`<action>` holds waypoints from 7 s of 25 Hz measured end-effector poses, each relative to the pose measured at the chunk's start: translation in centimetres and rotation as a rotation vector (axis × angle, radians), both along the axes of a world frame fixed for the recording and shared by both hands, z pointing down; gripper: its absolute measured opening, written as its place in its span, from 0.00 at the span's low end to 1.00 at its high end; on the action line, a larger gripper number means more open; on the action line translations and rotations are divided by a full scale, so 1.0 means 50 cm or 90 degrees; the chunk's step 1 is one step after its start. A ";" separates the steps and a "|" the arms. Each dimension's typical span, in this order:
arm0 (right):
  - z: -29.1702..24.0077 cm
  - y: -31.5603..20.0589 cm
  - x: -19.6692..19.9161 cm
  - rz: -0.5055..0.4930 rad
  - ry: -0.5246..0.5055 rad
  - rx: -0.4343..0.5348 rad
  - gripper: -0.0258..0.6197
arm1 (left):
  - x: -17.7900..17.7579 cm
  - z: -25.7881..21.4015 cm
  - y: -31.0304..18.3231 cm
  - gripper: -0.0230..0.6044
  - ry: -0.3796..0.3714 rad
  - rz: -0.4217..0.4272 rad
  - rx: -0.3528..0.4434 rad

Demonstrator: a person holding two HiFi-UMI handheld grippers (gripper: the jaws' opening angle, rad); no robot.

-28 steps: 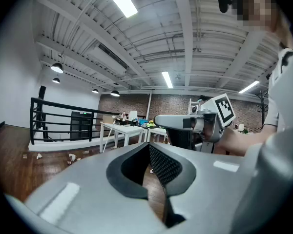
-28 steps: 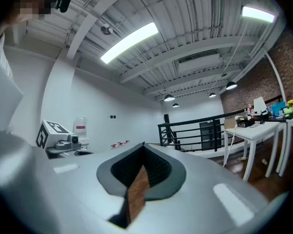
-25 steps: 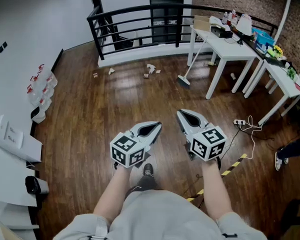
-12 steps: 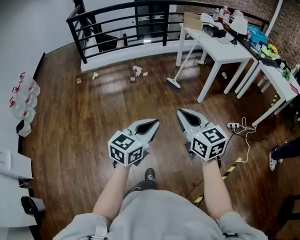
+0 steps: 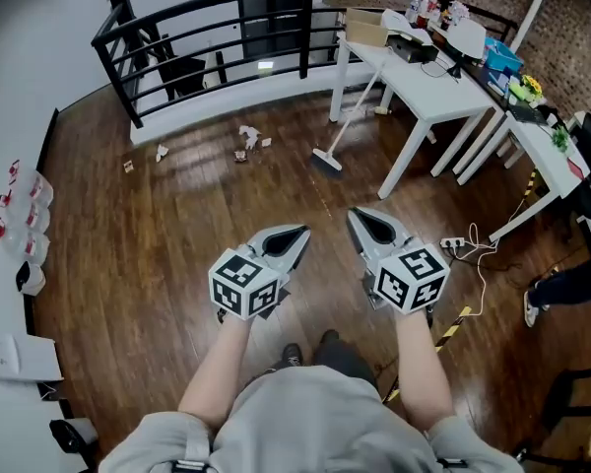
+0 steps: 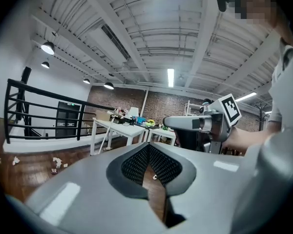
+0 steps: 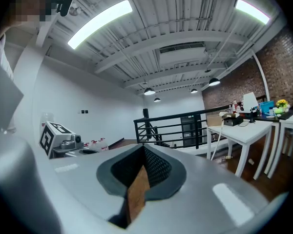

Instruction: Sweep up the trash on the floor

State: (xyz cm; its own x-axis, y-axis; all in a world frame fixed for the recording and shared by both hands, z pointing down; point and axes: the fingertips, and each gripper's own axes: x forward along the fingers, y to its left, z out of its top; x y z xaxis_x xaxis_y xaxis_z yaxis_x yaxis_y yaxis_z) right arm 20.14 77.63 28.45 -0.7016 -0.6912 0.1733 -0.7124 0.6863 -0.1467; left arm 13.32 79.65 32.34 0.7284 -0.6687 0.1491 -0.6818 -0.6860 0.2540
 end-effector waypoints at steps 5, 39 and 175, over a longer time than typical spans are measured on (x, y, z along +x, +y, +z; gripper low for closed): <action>0.021 -0.138 0.005 -0.003 -0.004 -0.010 0.04 | 0.014 0.025 -0.131 0.04 0.002 -0.001 -0.015; 0.018 -1.184 0.081 0.015 0.007 -0.004 0.04 | 0.124 0.021 -1.186 0.04 0.056 0.062 -0.007; 0.442 -2.059 -0.032 0.385 -0.046 -0.090 0.15 | 0.152 0.811 -2.088 0.23 -0.163 0.616 -0.061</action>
